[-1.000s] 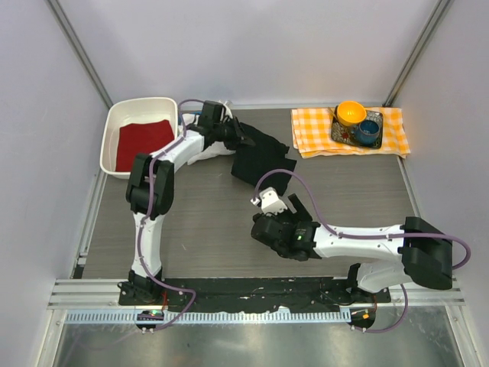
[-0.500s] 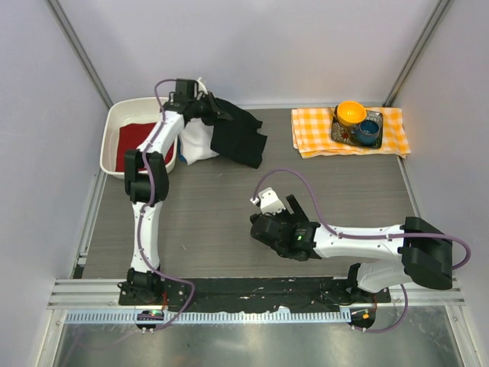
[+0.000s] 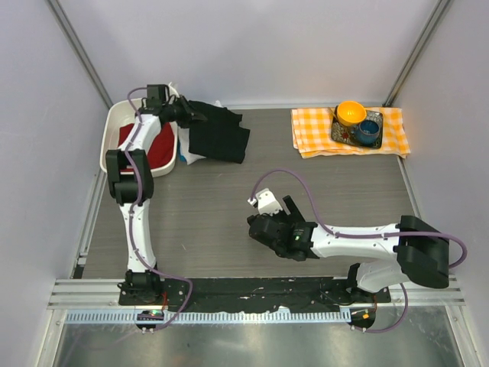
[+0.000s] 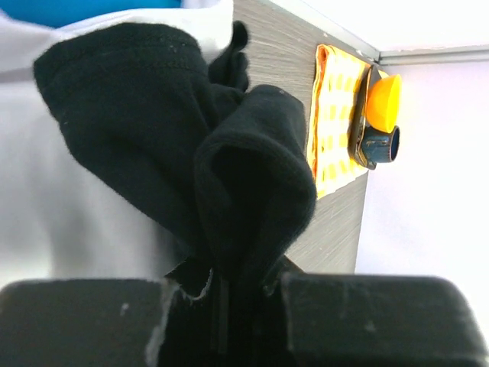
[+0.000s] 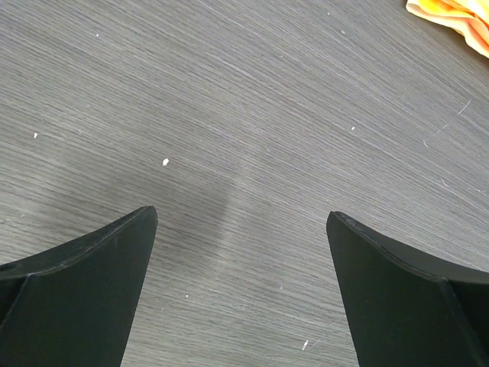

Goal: Fold and stack the t-shirts

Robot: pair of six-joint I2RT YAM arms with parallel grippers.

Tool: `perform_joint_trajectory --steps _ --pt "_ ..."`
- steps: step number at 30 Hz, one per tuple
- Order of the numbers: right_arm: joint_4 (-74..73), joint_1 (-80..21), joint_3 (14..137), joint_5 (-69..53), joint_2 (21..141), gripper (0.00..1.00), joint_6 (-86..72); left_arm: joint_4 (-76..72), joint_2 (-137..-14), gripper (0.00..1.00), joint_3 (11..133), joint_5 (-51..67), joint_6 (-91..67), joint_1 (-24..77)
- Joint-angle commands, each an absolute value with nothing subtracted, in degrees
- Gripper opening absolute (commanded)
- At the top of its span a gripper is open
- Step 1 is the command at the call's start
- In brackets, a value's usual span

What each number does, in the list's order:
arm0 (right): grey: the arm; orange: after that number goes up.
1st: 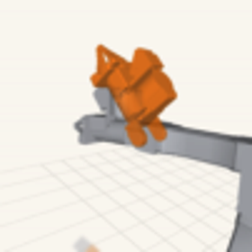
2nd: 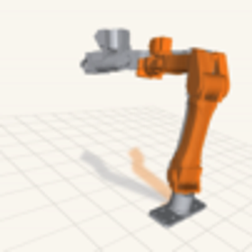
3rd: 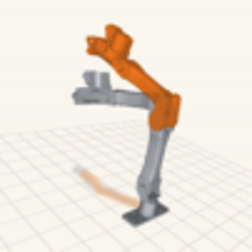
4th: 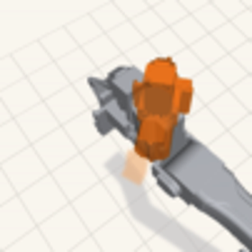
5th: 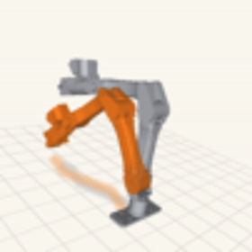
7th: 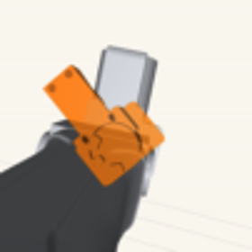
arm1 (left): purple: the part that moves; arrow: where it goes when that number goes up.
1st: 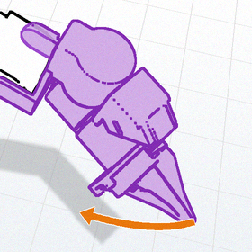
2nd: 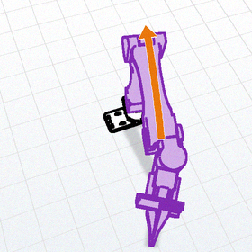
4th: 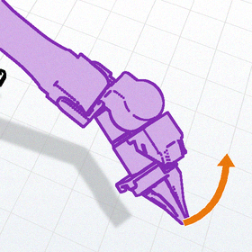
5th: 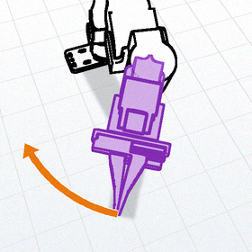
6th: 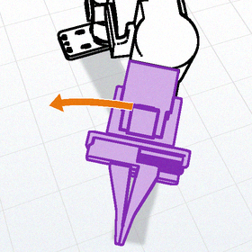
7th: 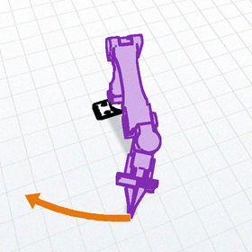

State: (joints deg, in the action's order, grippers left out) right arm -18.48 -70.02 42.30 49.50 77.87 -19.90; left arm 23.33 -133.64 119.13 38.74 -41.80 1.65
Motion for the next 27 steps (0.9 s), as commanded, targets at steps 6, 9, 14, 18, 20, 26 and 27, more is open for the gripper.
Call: perform_joint_trajectory --steps 6,9,14,18,20,26,27 --pt "-16.9 -70.2 44.5 49.0 78.4 1.00 -20.7 3.3 -123.8 0.00 107.6 44.0 -51.0 -5.8" --pt "-16.7 -70.3 44.3 49.0 78.0 1.00 -20.7 3.2 -124.3 0.00 109.0 44.2 -51.7 -6.9" --pt "-16.8 -70.2 44.2 48.5 78.4 1.00 -20.4 3.6 -125.9 0.00 115.5 45.3 -53.1 -7.2" --pt "-17.0 -70.2 44.2 48.3 78.9 1.00 -20.7 4.1 -126.9 0.00 117.4 45.1 -53.7 -7.2" --pt "-17.0 -70.2 44.5 48.2 79.0 0.99 -20.3 4.0 -126.8 0.00 115.8 45.3 -53.5 -7.1" --pt "-17.1 -70.2 44.9 47.5 79.6 1.00 -20.0 2.0 -125.7 0.00 106.8 44.9 -51.6 -7.1" --pt "-17.1 -70.2 45.0 47.4 79.7 1.00 -20.0 1.8 -125.6 0.00 105.7 44.9 -50.8 -7.2"
